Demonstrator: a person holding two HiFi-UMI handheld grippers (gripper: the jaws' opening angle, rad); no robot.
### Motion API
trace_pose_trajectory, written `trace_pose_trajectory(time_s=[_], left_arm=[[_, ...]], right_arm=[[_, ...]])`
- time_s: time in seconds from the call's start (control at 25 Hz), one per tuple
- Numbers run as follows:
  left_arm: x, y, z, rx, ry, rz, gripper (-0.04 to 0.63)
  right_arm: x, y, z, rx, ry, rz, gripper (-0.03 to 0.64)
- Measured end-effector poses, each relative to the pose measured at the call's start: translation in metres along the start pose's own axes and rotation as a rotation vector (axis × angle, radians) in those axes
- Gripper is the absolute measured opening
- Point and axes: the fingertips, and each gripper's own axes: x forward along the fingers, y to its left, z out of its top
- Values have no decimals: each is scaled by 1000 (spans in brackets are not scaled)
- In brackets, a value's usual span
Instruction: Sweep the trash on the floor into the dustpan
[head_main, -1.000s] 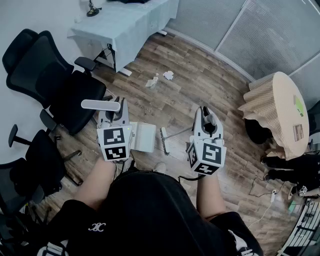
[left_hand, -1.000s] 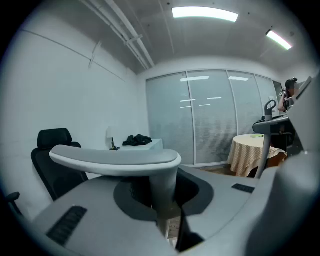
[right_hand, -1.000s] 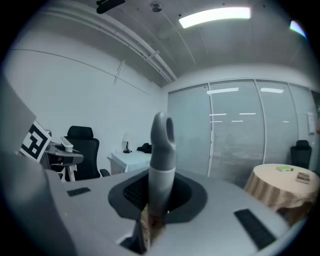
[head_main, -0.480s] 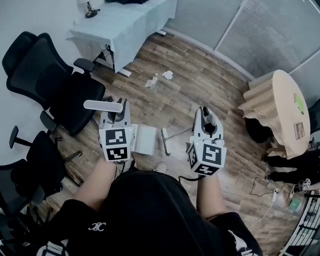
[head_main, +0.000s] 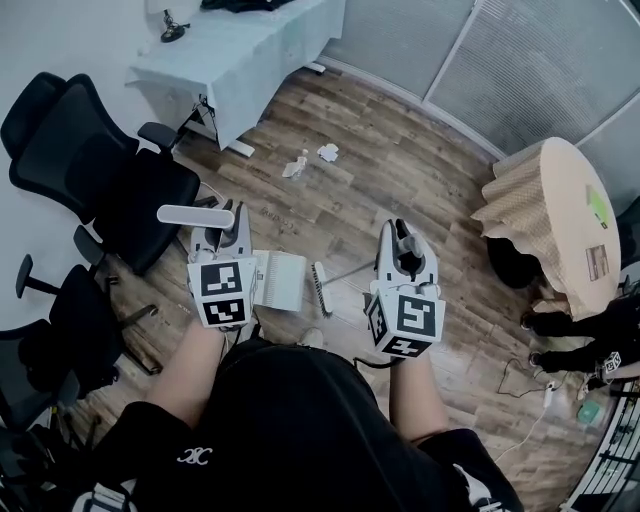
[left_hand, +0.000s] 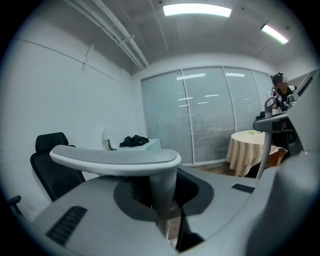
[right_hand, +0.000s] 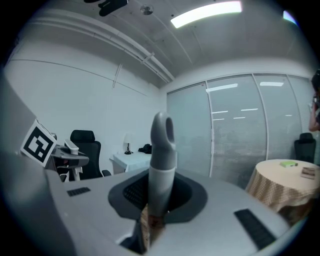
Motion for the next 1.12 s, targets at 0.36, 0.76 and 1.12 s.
trace_pose_trajectory(time_s=[0.36, 0.76, 1.12], left_arm=[[19, -34, 19, 2, -26, -2, 58], [70, -69, 46, 0, -65, -56, 58], [150, -75, 60, -7, -77, -74, 58]], right_arm=[[2, -35, 3, -48, -1, 14, 59], [32, -86, 5, -89, 8, -54, 60], [95, -119, 6, -90, 34, -94, 59]])
